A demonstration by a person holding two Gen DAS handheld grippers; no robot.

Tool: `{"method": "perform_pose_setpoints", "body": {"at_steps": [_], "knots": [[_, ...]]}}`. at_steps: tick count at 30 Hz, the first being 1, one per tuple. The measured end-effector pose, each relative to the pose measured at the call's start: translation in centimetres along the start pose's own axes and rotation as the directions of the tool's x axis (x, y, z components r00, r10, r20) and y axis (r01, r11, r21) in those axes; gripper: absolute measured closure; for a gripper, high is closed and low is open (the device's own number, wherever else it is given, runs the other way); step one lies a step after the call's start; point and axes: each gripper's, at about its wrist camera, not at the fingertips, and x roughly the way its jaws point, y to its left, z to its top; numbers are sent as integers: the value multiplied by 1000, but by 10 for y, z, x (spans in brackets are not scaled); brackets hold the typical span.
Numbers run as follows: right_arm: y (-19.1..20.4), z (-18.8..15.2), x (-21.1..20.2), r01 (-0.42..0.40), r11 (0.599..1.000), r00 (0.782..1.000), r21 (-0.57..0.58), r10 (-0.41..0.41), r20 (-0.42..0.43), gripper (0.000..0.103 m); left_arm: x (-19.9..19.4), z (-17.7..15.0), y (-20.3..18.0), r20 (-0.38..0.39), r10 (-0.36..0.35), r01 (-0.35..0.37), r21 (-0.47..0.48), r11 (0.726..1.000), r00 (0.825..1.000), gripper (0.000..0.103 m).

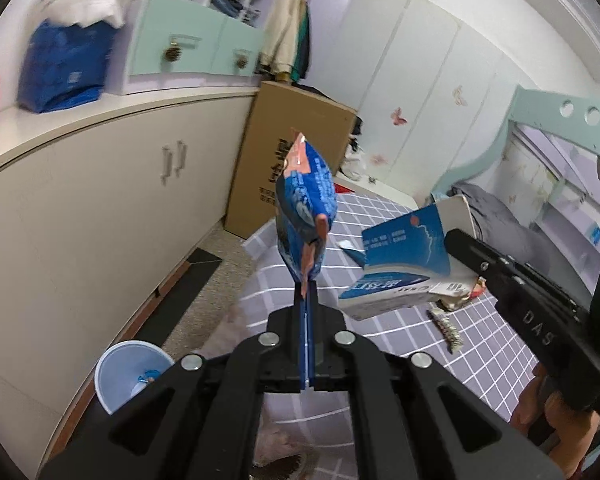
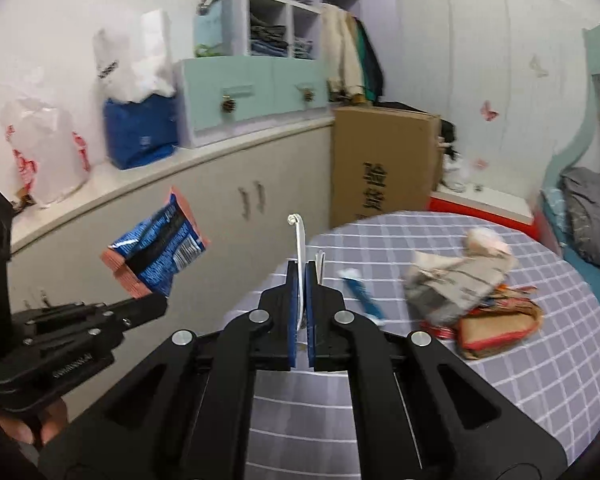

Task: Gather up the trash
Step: 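Carry both items to the wastebasket and release them inside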

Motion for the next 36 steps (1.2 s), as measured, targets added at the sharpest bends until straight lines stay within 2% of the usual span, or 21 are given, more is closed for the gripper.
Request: {"method": "perform_pose_setpoints", "body": {"at_steps": [4, 7, 14, 18, 24, 27, 29, 30, 31, 33, 36], "knots": [[38, 2, 13, -80, 996, 997, -25, 80, -15, 99, -11, -3, 35, 6, 41, -41, -48, 998, 999, 102], [79, -3, 32, -153, 986, 987, -64, 150, -58, 99, -15, -12, 72, -6, 112, -112, -84, 990, 994, 102], [153, -38, 103, -257, 961, 950, -102, 233, -206, 99, 10, -38, 159, -113, 230, -248, -183, 951, 966, 102], [178, -67, 155, -281, 957, 923, -75, 248, -295, 99, 36, -58, 210, -202, 213, -262, -260, 929, 956, 102], [206, -102, 220, -289, 956, 903, -52, 254, -346, 99, 68, -79, 270, -299, 232, -325, -312, 893, 926, 102], [218, -117, 247, -283, 957, 904, -55, 248, -347, 97, 82, -91, 294, -338, 238, -351, -329, 877, 911, 102], [226, -128, 261, -261, 962, 905, -85, 213, -369, 93, 89, -99, 301, -356, 239, -361, -332, 871, 904, 102], [227, -133, 268, -258, 963, 898, -78, 209, -388, 85, 94, -101, 304, -366, 239, -366, -330, 870, 899, 102], [226, -137, 272, -264, 963, 889, -53, 222, -400, 71, 99, -105, 308, -378, 239, -371, -329, 868, 895, 102], [222, -142, 274, -259, 965, 886, -25, 228, -404, 52, 108, -110, 308, -393, 233, -373, -329, 868, 890, 102], [219, -150, 277, -258, 966, 877, -24, 224, -426, 52, 117, -116, 306, -407, 222, -369, -328, 869, 886, 102]]}}
